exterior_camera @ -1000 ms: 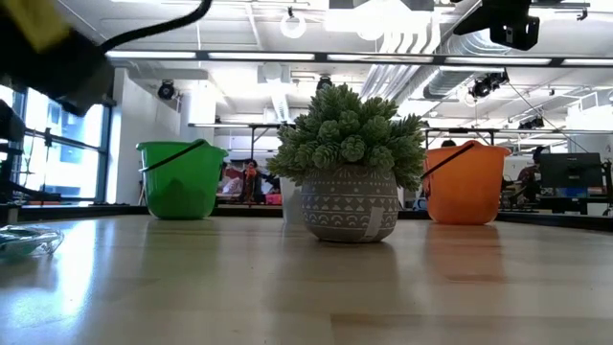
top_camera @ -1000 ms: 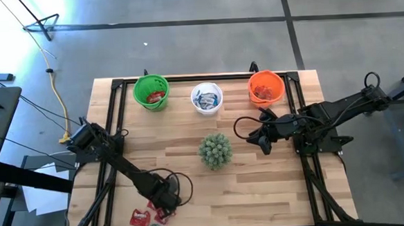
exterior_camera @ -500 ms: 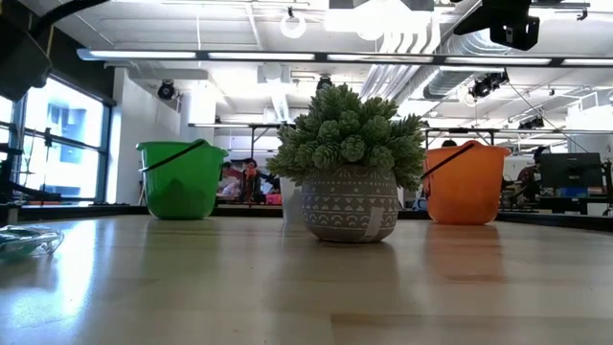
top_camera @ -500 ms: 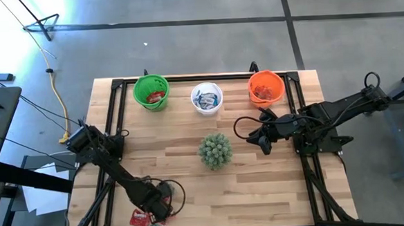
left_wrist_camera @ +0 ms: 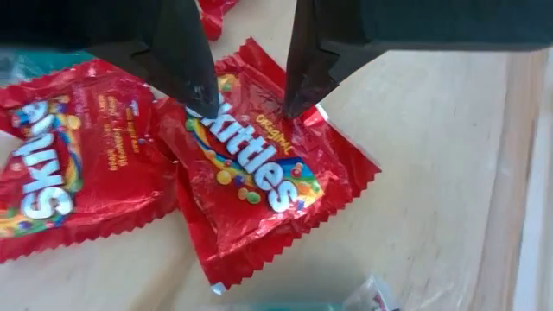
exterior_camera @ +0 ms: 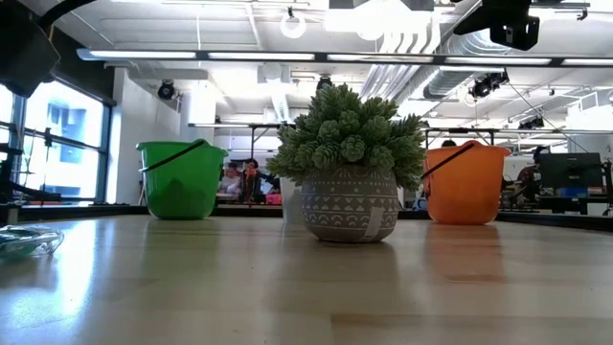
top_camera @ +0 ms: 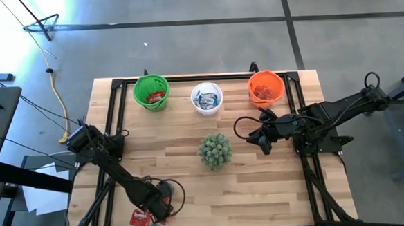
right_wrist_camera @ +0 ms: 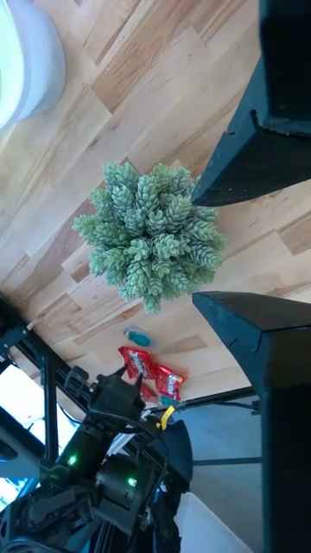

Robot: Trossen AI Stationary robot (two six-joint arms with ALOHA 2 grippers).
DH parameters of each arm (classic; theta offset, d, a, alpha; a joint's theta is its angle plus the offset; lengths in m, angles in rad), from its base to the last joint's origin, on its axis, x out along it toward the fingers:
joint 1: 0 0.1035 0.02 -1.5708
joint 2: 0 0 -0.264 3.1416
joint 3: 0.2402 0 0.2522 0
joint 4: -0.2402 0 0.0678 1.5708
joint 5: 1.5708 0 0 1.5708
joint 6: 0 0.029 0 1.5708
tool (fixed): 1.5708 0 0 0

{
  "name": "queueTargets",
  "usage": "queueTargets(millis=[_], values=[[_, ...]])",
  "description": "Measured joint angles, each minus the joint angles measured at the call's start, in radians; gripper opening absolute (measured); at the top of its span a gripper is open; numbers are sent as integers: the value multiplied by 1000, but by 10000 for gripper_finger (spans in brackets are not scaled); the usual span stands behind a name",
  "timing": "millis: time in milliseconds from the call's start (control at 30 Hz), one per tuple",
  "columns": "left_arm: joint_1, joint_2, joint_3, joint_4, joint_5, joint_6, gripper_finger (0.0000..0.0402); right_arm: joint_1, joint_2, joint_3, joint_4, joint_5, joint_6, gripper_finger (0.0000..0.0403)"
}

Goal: Sort candy
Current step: Put the red candy into the green bucket

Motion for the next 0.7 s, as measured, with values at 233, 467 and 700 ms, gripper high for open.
queueTargets(millis=[233,467,700], values=[[-3,-23,0,7,-6,-31,142,0,0,0,0,0,0,165],[-3,-32,-5,68,-68,-74,143,0,0,0,0,0,0,165],[-3,-6,-30,93,-109,-131,143,0,0,0,0,0,0,165]])
